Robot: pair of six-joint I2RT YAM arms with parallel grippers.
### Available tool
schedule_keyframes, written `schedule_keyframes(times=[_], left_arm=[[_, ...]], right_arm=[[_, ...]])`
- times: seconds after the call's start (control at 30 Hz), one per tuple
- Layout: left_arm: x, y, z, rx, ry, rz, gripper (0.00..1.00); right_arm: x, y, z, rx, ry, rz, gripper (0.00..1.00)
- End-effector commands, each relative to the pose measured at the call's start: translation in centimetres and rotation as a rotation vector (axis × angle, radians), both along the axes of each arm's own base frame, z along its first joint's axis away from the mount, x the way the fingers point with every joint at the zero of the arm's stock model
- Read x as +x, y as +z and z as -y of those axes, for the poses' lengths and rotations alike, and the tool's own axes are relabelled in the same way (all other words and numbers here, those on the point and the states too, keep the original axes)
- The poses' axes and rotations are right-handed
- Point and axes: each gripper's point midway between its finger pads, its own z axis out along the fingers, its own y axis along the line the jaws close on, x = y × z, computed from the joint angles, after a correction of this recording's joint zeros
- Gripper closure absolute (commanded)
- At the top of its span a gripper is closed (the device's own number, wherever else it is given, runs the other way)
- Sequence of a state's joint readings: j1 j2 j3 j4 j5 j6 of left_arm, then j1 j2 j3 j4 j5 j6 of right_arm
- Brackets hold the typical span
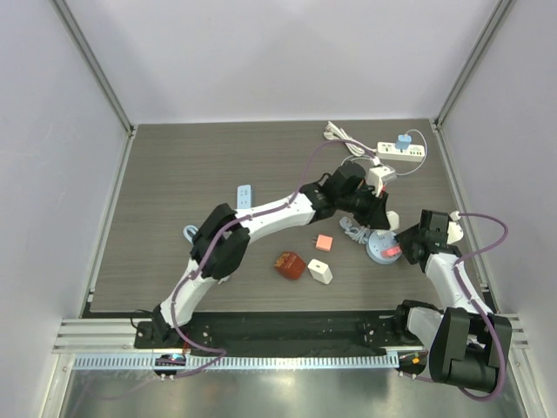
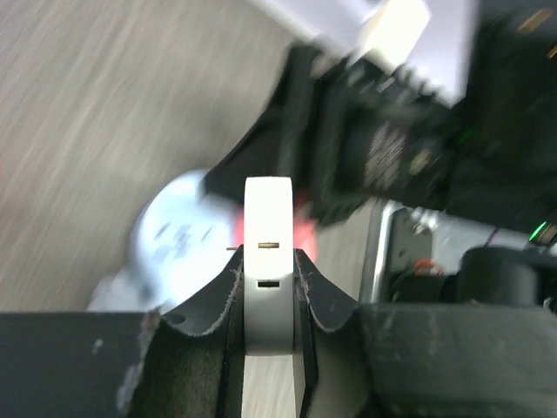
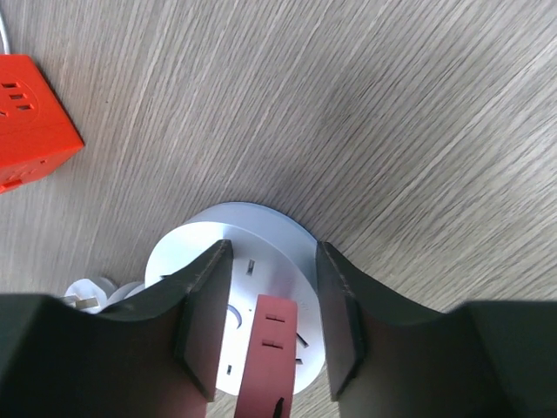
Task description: Pull the plug off the socket
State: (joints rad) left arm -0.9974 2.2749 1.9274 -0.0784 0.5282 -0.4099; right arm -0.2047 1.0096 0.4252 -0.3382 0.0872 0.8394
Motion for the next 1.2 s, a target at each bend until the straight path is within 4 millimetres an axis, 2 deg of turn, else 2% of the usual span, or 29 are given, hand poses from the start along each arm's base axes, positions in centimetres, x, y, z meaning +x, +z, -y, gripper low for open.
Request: schedule_keyframes(times=[0.0, 0.03, 0.07, 0.1, 0.13, 0.2, 0.23, 0.37, 0.4, 0.47, 0.7, 0.8, 0.87, 0.9, 0.93, 1.0, 1.03, 1.17], left_arm=[[4.9, 3.3, -5.5, 0.037, 0.166, 0.109, 1.0], [4.9, 2.3, -6.8, 0.074, 0.181, 0.118, 1.0], [5.1, 3.4, -7.9, 0.077, 0.207, 0.14, 1.0], [5.7, 3.3, -9.0, 0.098, 0.239, 0.142, 1.0], [5.8, 1.9, -10.5, 0.156, 0.269, 0.122, 1.0], [6.5, 2.0, -12.7, 0.18, 0.311, 0.088, 1.0], [6.2, 0.4, -14.0, 0.227, 0.32, 0.041, 1.0], [7.3, -2.2, -19.2, 0.332, 0.449, -0.019, 1.0], [7.0, -3.0, -20.4, 0.365, 0.475, -0.016, 1.0], [7.1, -3.8, -21.7, 0.406, 0.514, 0.002, 1.0], [5.6, -7.7, -22.8, 0.456, 0.547, -0.093, 1.0], [5.3, -8.7, -23.2, 0.467, 0.566, -0.112, 1.0], [5.3, -8.6, -23.2, 0.456, 0.574, -0.114, 0.98], [5.1, -9.0, -23.5, 0.464, 0.579, -0.12, 0.94], [5.2, -8.9, -23.6, 0.457, 0.587, -0.112, 0.84], [4.8, -9.2, -24.0, 0.457, 0.592, -0.113, 0.73], [4.8, -9.0, -23.9, 0.446, 0.59, -0.107, 0.61], [4.5, -8.5, -24.0, 0.432, 0.582, -0.094, 0.41]], right_arm=[[-2.8, -1.9, -0.4, -0.01, 0.044, -0.127, 0.5], [-2.6, -1.7, -0.5, -0.009, 0.056, -0.119, 0.49], [-2.4, -1.4, -0.8, 0.0, 0.074, -0.111, 0.48], [-2.1, -1.1, -0.8, -0.005, 0.09, -0.101, 0.47], [-1.8, -0.7, -0.8, -0.01, 0.095, -0.088, 0.46], [-1.3, 0.0, -1.0, -0.014, 0.123, -0.059, 0.43], [-1.1, 0.3, -1.0, -0.024, 0.147, -0.052, 0.43], [0.0, 2.0, -1.9, -0.019, 0.245, 0.01, 0.38], [0.2, 2.4, -2.3, -0.011, 0.268, 0.026, 0.37], [0.5, 2.9, -2.4, -0.012, 0.286, 0.043, 0.36], [1.1, 3.6, -2.7, -0.006, 0.307, 0.067, 0.34], [1.3, 4.0, -2.8, -0.003, 0.309, 0.083, 0.34], [1.3, 4.2, -2.9, -0.001, 0.312, 0.092, 0.34], [1.3, 4.3, -3.0, -0.001, 0.315, 0.097, 0.33], [1.3, 4.3, -2.9, -0.001, 0.313, 0.096, 0.33], [1.3, 4.3, -3.0, 0.001, 0.317, 0.097, 0.33], [1.2, 4.1, -3.1, 0.003, 0.319, 0.092, 0.33], [1.1, 4.0, -3.2, 0.013, 0.321, 0.09, 0.33]])
